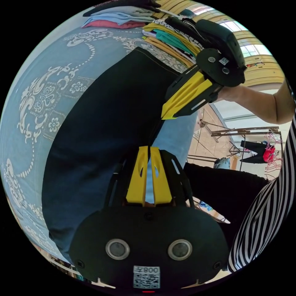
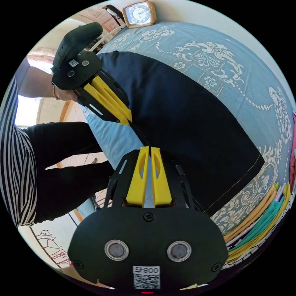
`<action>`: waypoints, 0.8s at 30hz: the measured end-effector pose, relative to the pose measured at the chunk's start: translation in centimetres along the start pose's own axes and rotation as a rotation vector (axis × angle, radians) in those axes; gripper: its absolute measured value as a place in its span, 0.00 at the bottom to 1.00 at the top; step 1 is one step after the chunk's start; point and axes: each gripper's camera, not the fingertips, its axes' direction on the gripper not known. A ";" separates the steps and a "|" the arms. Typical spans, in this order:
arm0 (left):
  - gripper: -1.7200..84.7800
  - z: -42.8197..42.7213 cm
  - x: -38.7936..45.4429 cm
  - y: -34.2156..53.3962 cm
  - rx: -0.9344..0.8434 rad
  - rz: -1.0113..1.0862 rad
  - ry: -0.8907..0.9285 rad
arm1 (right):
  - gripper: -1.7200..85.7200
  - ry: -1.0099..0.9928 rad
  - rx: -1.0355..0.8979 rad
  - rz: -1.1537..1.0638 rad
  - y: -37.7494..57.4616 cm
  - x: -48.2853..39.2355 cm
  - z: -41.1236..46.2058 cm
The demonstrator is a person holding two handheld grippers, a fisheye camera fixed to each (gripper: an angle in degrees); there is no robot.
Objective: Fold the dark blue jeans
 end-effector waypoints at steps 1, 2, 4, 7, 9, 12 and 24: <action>0.04 -0.6 0.8 0.1 -0.001 -0.004 0.010 | 0.04 0.004 -0.010 -0.003 -0.6 -0.3 0.2; 0.04 -1.1 1.6 0.2 0.004 -0.013 0.023 | 0.03 0.013 -0.025 -0.011 -1.3 -0.6 0.5; 0.05 -1.9 2.6 0.2 0.013 -0.034 0.040 | 0.03 0.027 -0.039 -0.015 -2.3 -0.9 0.9; 0.05 -3.1 4.2 -0.1 0.015 -0.066 0.072 | 0.04 -0.003 -0.053 -0.011 -3.7 -0.8 1.5; 0.06 -4.3 5.3 0.0 0.030 -0.084 0.106 | 0.04 -0.039 -0.052 0.003 -4.4 -0.5 1.4; 0.08 -7.2 7.6 0.6 0.069 -0.106 0.139 | 0.04 -0.070 -0.067 0.045 -5.7 -0.2 1.0; 0.11 -18.0 14.2 13.4 -0.070 -0.567 -0.049 | 0.11 -0.262 0.066 -0.285 -21.9 -8.2 1.3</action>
